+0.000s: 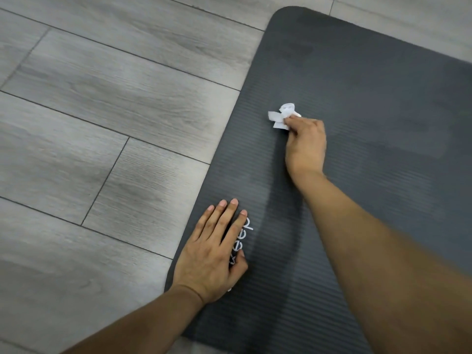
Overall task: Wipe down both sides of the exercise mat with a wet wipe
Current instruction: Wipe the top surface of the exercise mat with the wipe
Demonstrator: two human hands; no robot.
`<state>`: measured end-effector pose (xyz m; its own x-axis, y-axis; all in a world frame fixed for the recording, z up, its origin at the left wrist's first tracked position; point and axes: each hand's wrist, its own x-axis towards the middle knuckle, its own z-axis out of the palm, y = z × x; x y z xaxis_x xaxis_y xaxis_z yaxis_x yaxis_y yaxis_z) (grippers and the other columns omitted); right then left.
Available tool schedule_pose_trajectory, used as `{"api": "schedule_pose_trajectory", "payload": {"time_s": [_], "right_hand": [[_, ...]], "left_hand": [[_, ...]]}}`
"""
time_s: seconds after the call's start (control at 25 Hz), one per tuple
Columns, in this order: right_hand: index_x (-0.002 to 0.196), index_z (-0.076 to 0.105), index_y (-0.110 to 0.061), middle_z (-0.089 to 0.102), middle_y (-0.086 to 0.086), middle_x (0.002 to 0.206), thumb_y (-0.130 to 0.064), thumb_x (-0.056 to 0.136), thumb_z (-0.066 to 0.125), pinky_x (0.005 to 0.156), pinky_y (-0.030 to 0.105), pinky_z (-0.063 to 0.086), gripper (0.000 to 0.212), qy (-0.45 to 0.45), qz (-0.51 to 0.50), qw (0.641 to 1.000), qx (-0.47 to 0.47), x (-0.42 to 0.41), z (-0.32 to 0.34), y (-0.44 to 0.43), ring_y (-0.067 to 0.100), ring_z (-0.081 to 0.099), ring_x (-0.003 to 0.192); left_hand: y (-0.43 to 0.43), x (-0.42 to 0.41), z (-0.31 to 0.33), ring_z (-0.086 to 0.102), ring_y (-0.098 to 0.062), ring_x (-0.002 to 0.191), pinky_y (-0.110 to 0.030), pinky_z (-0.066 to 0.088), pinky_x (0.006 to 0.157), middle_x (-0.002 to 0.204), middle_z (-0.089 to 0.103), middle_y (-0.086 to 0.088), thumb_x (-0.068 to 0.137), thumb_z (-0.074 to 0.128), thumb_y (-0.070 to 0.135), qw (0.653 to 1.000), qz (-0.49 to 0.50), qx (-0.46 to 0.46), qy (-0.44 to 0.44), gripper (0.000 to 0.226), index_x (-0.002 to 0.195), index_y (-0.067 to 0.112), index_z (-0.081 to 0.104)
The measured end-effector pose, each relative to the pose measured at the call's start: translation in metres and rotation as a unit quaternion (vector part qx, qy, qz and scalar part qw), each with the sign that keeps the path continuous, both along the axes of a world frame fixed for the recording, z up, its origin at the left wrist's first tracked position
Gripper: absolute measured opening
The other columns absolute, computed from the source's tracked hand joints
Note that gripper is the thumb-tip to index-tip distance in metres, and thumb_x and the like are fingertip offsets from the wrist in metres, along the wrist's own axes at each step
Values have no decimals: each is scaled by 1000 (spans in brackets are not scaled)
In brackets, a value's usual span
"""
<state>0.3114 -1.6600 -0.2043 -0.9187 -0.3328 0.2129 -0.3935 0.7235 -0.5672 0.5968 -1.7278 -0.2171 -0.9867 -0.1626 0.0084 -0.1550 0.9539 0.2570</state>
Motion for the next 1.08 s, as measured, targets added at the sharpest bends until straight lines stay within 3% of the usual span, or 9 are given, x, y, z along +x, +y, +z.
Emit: {"api": "schedule_pose_trajectory", "payload": {"time_s": [0.04, 0.24, 0.44, 0.56, 0.68, 0.76, 0.84, 0.96, 1.08], "right_hand": [[104, 75, -11, 73, 8, 105, 2, 86, 51, 90, 16, 38, 32, -16, -13, 1000, 12, 13, -6, -15, 30, 60, 99], [105, 76, -13, 73, 1, 111, 0, 84, 61, 90, 27, 48, 29, 44, 375, 925, 46, 64, 1, -43, 23, 63, 97], [106, 75, -9, 73, 6, 110, 4, 83, 57, 90, 7, 30, 33, 6, 27, 1000, 7, 26, 7, 13, 25, 61, 101], [107, 75, -8, 73, 5, 110, 3, 83, 60, 96, 3, 29, 30, -27, 104, 994, -17, 115, -2, 7, 25, 60, 101], [115, 72, -11, 69, 1, 121, -5, 89, 59, 100, 15, 38, 30, -16, 265, 964, 33, 166, 1, 28, 19, 55, 108], [116, 72, -12, 68, 0, 122, -10, 92, 54, 98, 24, 42, 30, 40, 248, 965, 76, 146, -1, 56, 21, 55, 105], [116, 72, -11, 68, 3, 122, -6, 91, 50, 97, 19, 37, 34, 48, 75, 992, 87, 116, -2, 84, 27, 57, 105], [116, 72, -8, 69, 5, 121, 3, 87, 46, 97, 12, 32, 40, -24, -150, 988, 37, 124, -4, 71, 30, 57, 110], [108, 75, -6, 72, 6, 112, 4, 81, 51, 95, 28, 46, 37, -29, -13, 999, -40, 188, -1, -8, 31, 60, 103]], "left_hand": [[0, 0, 0, 20, -24, 156, -45, 21, 126, 167, 26, -10, 88, 55, 37, 1000, 0, 2, -1, 75, 157, 11, 38], [1, 0, 0, 20, -24, 156, -46, 22, 126, 167, 27, -10, 87, 55, 38, 1000, 1, 4, 0, 74, 155, 12, 41], [-1, 1, -2, 20, -24, 156, -45, 21, 127, 167, 27, -10, 92, 50, 40, 1000, -1, 8, 14, 71, 156, 12, 39], [-3, 3, -2, 38, -32, 146, -45, 26, 125, 152, 45, -17, 90, 54, 36, 998, 15, 46, 43, 58, 140, 7, 56], [-2, 9, -1, 56, -33, 116, -45, 40, 112, 116, 62, -13, 86, 65, 32, 994, 27, 43, 97, 32, 107, 7, 67], [-3, 10, 3, 58, -29, 106, -42, 44, 98, 106, 66, -6, 88, 66, 32, 993, 23, 10, 118, 23, 101, 12, 69], [-6, 17, 6, 61, -29, 110, -41, 45, 94, 112, 69, -2, 92, 62, 28, 993, 13, 9, 121, 24, 109, 14, 71], [-4, 55, 4, 51, -31, 135, -45, 41, 110, 145, 58, -5, 93, 56, 25, 996, -1, 41, 81, 45, 135, 10, 62], [1, 93, -4, 36, -32, 148, -47, 27, 123, 156, 44, -17, 95, 54, 20, 996, -28, 48, 65, 53, 146, 7, 50]]}}
